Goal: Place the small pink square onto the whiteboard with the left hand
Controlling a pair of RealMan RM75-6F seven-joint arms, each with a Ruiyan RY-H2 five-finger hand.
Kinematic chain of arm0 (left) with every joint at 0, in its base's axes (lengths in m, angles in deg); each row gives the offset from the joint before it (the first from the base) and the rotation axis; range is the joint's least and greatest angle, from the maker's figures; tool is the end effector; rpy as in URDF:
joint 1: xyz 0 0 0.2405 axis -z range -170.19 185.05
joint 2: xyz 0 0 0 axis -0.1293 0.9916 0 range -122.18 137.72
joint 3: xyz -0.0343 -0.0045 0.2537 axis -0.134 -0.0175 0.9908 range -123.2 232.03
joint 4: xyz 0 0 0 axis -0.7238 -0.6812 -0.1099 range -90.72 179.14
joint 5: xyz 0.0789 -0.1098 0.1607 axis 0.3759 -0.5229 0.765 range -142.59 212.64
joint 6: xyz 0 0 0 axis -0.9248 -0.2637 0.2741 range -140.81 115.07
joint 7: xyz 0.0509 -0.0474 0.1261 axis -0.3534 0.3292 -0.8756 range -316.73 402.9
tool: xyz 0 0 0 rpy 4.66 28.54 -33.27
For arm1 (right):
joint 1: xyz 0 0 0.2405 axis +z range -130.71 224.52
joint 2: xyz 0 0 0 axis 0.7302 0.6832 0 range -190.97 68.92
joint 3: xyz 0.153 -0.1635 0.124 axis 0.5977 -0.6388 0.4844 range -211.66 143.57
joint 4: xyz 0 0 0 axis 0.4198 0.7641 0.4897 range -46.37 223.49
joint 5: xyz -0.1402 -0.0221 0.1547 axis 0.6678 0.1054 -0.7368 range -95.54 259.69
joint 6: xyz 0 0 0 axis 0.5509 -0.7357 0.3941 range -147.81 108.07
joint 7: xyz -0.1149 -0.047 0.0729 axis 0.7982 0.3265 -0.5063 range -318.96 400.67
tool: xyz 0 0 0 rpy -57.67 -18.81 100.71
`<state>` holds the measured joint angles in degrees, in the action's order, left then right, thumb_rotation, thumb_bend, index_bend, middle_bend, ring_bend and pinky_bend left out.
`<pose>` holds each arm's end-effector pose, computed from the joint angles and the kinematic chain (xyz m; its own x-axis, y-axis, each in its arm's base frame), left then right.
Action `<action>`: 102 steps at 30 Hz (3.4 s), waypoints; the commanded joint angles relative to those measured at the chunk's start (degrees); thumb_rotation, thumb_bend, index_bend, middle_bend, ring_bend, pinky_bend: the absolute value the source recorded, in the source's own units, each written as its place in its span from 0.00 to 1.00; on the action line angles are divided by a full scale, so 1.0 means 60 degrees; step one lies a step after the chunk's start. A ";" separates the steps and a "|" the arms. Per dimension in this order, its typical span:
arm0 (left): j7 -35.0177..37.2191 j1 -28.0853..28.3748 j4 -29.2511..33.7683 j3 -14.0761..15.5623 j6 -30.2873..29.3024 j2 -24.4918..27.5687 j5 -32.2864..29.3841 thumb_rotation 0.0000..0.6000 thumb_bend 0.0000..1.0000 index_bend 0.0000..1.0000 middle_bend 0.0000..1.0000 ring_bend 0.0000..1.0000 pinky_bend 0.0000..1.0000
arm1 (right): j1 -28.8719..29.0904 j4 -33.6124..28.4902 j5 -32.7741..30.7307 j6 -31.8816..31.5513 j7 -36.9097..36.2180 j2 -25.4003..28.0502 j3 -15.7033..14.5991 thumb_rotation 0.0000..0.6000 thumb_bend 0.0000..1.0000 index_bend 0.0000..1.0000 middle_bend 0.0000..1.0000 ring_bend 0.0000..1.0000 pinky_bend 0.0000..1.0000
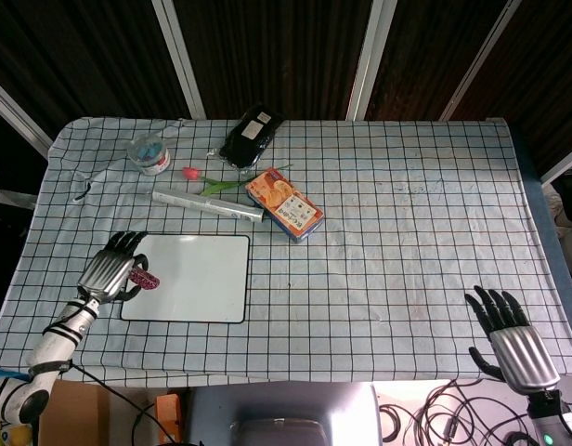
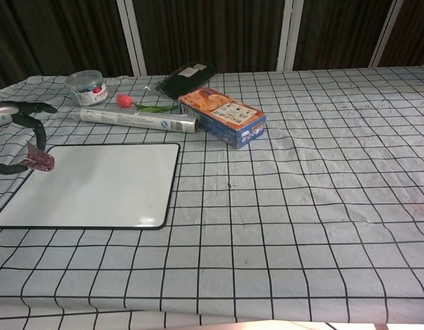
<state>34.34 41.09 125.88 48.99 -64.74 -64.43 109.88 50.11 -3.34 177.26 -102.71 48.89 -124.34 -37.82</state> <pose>-0.2560 0.3343 0.0745 0.5965 0.2673 0.7568 0.7977 -0.3014 -0.5223 -0.3089 -0.1444 0.1352 0.5531 -0.1442 0.8205 -0.8313 -0.1603 0.5322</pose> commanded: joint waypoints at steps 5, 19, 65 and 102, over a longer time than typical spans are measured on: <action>-0.1031 0.0287 0.0272 -0.0009 -0.0088 -0.0771 -0.0183 1.00 0.30 0.40 0.00 0.00 0.00 | -0.0009 0.0037 0.0131 -0.0031 -0.0003 -0.0002 -0.0067 1.00 0.25 0.00 0.00 0.00 0.07; -0.2029 0.0681 -0.0547 0.0059 0.0397 -0.1701 -0.1108 1.00 0.30 0.13 0.00 0.00 0.00 | -0.0065 0.0106 0.0211 -0.0169 0.0002 -0.0075 -0.0069 1.00 0.25 0.00 0.00 0.00 0.07; 0.0674 -0.1131 -0.3785 0.0579 0.0528 -0.1555 -0.1244 1.00 0.33 0.41 0.00 0.00 0.02 | -0.0007 0.0084 0.0236 -0.0019 0.0303 -0.0277 -0.0085 1.00 0.25 0.00 0.00 0.00 0.05; 0.1343 -0.1133 -0.4505 0.0377 0.0862 -0.1851 -0.0841 1.00 0.33 0.52 0.00 0.00 0.02 | 0.0004 0.0039 0.0142 0.0052 0.0409 -0.0303 -0.0073 1.00 0.25 0.00 0.00 0.00 0.05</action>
<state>42.35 34.30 98.80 51.29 -59.52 -75.58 104.80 50.14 -3.11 178.12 -102.40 51.35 -126.16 -38.26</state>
